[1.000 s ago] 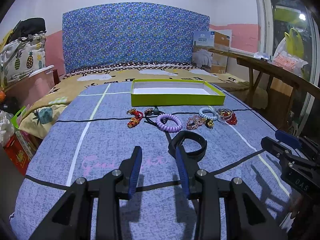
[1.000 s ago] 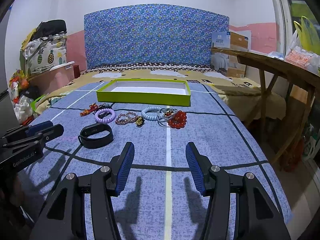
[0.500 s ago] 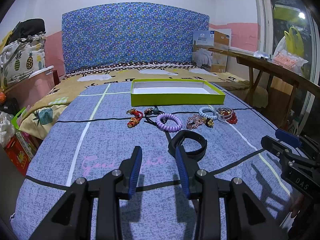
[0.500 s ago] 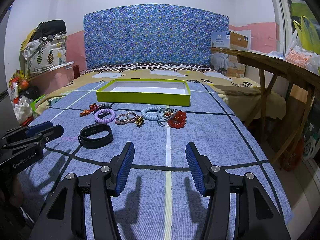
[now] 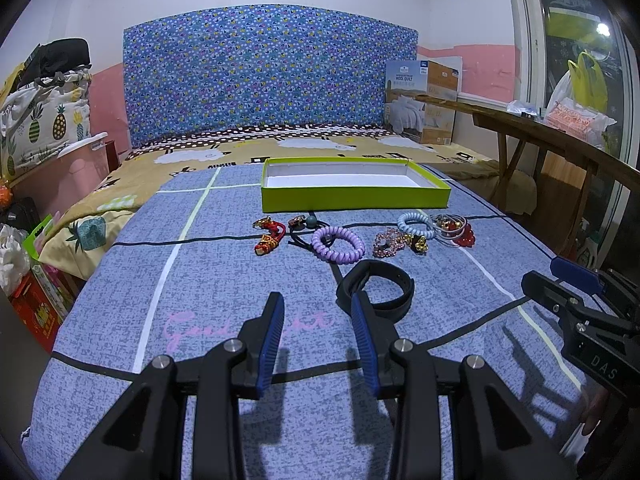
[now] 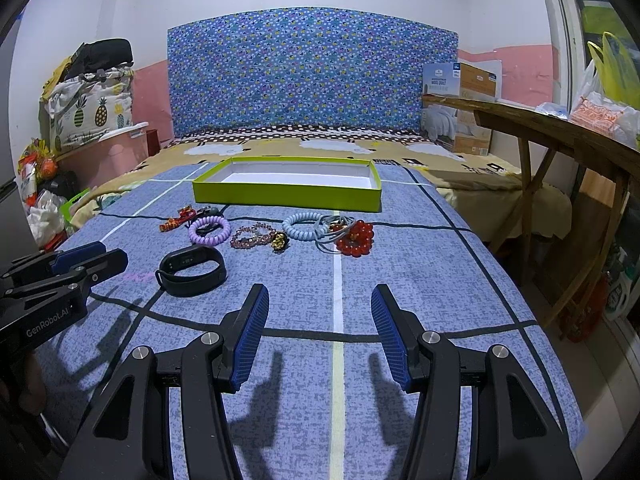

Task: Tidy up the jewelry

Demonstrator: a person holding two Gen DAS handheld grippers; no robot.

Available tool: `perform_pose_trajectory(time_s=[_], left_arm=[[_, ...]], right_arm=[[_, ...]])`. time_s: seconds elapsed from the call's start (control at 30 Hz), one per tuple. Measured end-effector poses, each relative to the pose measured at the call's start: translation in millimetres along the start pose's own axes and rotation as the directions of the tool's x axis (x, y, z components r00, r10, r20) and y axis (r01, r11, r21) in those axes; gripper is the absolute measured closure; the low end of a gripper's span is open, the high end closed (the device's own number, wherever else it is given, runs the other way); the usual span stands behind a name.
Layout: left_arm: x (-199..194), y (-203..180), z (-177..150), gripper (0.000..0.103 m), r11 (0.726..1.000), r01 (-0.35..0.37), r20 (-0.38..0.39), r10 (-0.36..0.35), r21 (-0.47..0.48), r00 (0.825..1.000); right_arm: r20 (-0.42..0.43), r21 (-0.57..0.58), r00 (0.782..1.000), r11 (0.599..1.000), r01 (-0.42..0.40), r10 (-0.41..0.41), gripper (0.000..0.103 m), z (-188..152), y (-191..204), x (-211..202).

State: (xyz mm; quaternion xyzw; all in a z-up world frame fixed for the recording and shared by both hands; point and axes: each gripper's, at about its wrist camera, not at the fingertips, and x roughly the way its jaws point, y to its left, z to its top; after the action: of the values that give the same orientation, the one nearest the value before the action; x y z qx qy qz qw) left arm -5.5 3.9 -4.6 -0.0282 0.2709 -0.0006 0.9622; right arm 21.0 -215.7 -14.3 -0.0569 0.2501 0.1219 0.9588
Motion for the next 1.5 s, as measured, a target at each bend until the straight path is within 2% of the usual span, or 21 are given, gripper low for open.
perform_pose_trajectory(time_s=[0.7, 0.9, 1.1, 1.2, 1.5], left_arm=[[0, 1, -1, 0.066, 1.000, 0.002, -0.007, -0.002, 0.002, 1.000], [3, 1, 9, 0.066, 1.000, 0.020, -0.016, -0.020, 0.014, 1.000], [17, -6, 24, 0.066, 0.998, 0.047, -0.111, -0.042, 0.045, 0.993], [27, -11, 30, 0.066, 0.996, 0.066, -0.172, -0.054, 0.064, 0.984], [55, -18, 40, 0.066, 0.993, 0.071, -0.254, -0.046, 0.090, 0.966]], right_arm=[[-0.003, 0.004, 1.000, 1.000, -0.002, 0.002, 0.049, -1, 1, 1], [-0.001, 0.007, 1.000, 1.000, -0.016, 0.016, 0.049, 7, -1, 2], [-0.011, 0.004, 0.999, 0.999, -0.034, 0.034, 0.049, 27, -9, 6], [-0.049, 0.021, 0.997, 0.998, -0.054, 0.055, 0.049, 41, -17, 15], [-0.187, 0.067, 0.979, 0.995, -0.069, 0.081, 0.049, 68, -42, 66]])
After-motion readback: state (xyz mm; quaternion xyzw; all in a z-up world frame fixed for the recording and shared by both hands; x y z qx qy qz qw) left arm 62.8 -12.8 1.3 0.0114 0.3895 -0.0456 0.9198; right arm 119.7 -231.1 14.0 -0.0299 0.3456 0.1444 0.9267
